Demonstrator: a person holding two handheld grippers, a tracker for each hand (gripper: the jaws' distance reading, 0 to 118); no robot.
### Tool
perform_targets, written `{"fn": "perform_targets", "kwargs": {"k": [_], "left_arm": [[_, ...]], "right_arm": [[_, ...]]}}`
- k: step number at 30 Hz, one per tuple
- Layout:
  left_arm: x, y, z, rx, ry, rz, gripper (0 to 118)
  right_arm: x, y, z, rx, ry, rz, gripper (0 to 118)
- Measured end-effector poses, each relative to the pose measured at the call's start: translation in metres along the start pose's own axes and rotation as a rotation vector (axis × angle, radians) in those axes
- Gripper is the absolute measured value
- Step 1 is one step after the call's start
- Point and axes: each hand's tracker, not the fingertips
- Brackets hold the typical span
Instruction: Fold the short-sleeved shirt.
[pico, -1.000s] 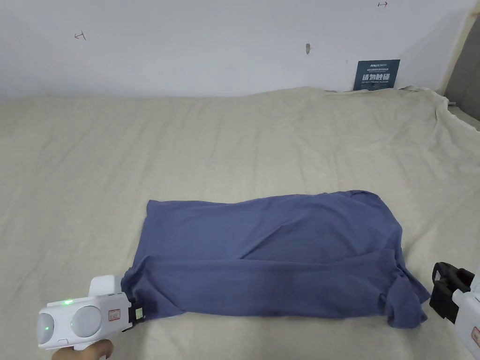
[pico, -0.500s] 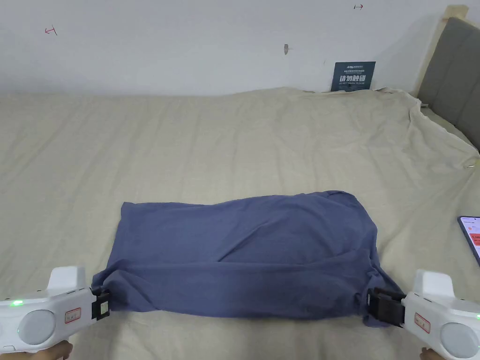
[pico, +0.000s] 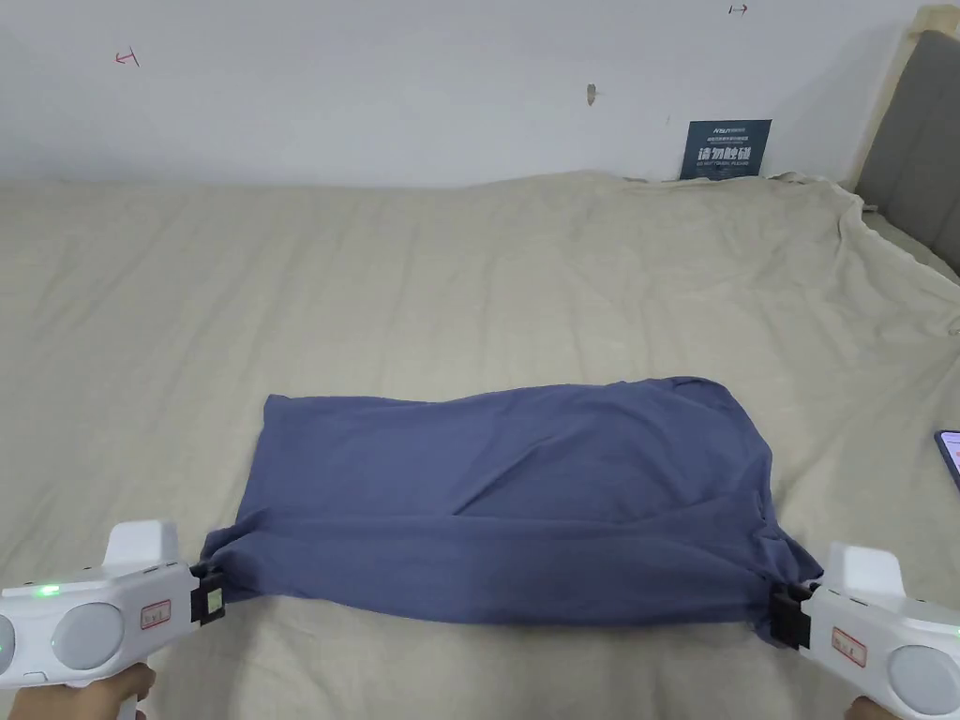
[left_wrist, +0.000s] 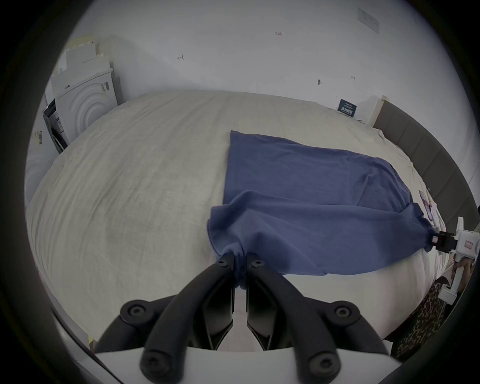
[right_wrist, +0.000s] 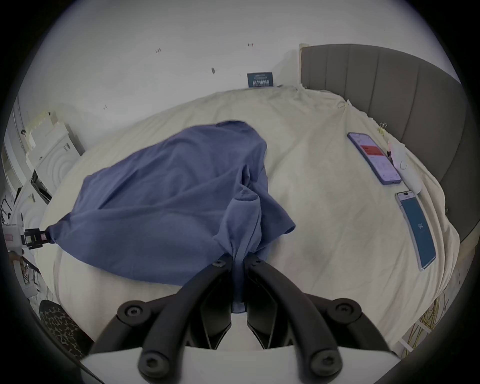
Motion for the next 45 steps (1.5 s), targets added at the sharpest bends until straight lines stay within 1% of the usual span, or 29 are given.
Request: {"fn": "perform_targets", "kwargs": {"k": [1,4,7,9,10,11,14,17,21,28,32,35,36,37,38,39,40,41,42,43,45], "left_arm": [[-0.004,0.000,0.002,0.002,0.016,0.012,5],[-0.015,-0.003,0.010,0.015,-0.013,0.067,5],[-0.015,-0.009,0.020,0.022,-0.011,0.056,5],[-0.015,-0.015,0.028,0.020,-0.014,0.039,5],[-0.015,-0.020,0.033,0.021,-0.014,0.029,5],[-0.015,-0.024,0.038,0.021,-0.014,0.021,5],[-0.018,-0.041,0.050,0.011,-0.017,0.006,5],[-0.021,-0.058,0.059,0.002,-0.007,0.011,5],[-0.026,-0.078,0.054,-0.037,0.001,0.029,5],[-0.021,-0.094,0.025,-0.108,0.039,0.020,5],[-0.017,-0.095,0.021,-0.124,0.058,0.011,5],[-0.015,-0.092,0.022,-0.132,0.063,0.015,8],[-0.014,-0.090,0.025,-0.131,0.063,0.016,13],[-0.014,-0.088,0.027,-0.132,0.064,0.019,24],[-0.013,-0.086,0.029,-0.134,0.067,0.023,38],[-0.013,-0.083,0.031,-0.129,0.070,0.028,57],[-0.013,-0.081,0.036,-0.111,0.078,0.035,79],[-0.011,-0.077,0.043,-0.073,0.083,0.046,92],[-0.010,-0.073,0.051,-0.028,0.075,0.046,99],[-0.008,-0.068,0.061,0.031,0.065,0.048,102],[-0.002,-0.055,0.080,0.116,0.066,0.050,102]], "right_arm": [[0.001,0.001,0.005,0.010,0.002,0.004,5],[0.008,0.003,0.021,0.033,0.020,-0.008,5],[0.015,0.000,0.037,0.044,0.046,-0.033,5],[0.017,-0.006,0.048,0.044,0.053,-0.030,5],[0.009,-0.010,0.060,0.044,0.055,-0.026,5],[0.008,-0.015,0.066,0.042,0.057,-0.023,5],[0.016,-0.029,0.076,0.033,0.071,-0.032,5],[0.016,-0.045,0.084,0.017,0.074,-0.034,5],[0.020,-0.064,0.076,-0.024,0.067,-0.040,5],[0.028,-0.085,0.040,-0.111,0.028,-0.064,5],[0.031,-0.089,0.033,-0.116,0.028,-0.088,5],[0.030,-0.087,0.038,-0.110,0.027,-0.078,6],[0.028,-0.085,0.041,-0.108,0.026,-0.072,8],[0.027,-0.082,0.045,-0.101,0.016,-0.061,18],[0.024,-0.078,0.051,-0.094,0.001,-0.044,33],[0.023,-0.074,0.056,-0.081,-0.004,-0.029,50],[0.021,-0.069,0.063,-0.052,-0.008,-0.014,75],[0.019,-0.063,0.070,-0.009,-0.008,-0.006,89],[0.015,-0.055,0.080,0.023,-0.008,0.002,96],[0.012,-0.047,0.089,0.068,-0.006,0.005,98],[0.004,-0.030,0.108,0.144,0.002,0.007,98]]}}
